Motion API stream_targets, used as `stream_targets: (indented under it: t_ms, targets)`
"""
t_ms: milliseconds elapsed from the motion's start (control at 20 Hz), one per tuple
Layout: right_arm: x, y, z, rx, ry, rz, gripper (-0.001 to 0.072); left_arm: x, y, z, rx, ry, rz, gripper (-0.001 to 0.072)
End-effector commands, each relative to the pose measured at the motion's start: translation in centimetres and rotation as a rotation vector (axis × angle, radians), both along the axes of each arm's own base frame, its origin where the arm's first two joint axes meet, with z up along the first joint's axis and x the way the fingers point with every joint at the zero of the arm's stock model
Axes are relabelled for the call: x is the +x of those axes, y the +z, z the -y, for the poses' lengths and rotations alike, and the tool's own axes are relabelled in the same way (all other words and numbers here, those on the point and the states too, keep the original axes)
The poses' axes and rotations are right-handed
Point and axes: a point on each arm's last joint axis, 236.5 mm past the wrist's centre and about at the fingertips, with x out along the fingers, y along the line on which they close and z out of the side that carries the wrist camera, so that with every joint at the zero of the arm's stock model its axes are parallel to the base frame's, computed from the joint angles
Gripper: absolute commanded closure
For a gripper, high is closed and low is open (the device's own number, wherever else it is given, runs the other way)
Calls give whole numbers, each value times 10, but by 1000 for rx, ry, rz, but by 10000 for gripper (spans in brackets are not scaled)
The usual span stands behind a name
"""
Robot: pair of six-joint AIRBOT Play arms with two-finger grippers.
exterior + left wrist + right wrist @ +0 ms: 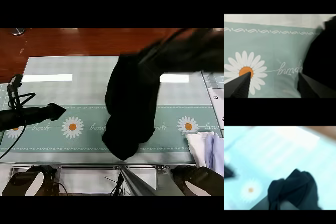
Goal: Fold the shirts.
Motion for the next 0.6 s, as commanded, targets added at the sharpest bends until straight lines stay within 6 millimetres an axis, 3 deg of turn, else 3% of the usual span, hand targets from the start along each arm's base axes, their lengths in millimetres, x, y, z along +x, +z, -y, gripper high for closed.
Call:
stream_targets:
  t_ms: [0,100,150,250,300,350,450,500,550]
  targets:
    - [-49,-139,-40,-6,-36,-313,686,1,0,0,-1,4,6,8]
    - [-74,-189,-51,-19,-65,-461,686,1,0,0,0,4,6,7]
    - [-84,-202,-58,-44,-45,-490,676,2,0,0,0,4,7,8]
    - [-92,-210,-67,-54,-20,-516,84,1,-1,0,-1,3,0,7]
    - [-84,-207,-62,-78,-19,-486,90,-3,-5,2,-5,-9,-26,7]
    - [-69,-200,-48,-116,-44,-454,91,-12,-11,6,-13,-37,-74,7]
    - [-18,-177,10,-209,-178,-338,91,-39,-27,18,-23,-132,-210,7]
    - [10,-163,55,-258,-284,-270,92,-47,-35,23,-25,-167,-264,7]
    - [34,-153,111,-317,-421,-217,92,-49,-40,27,-25,-183,-289,7]
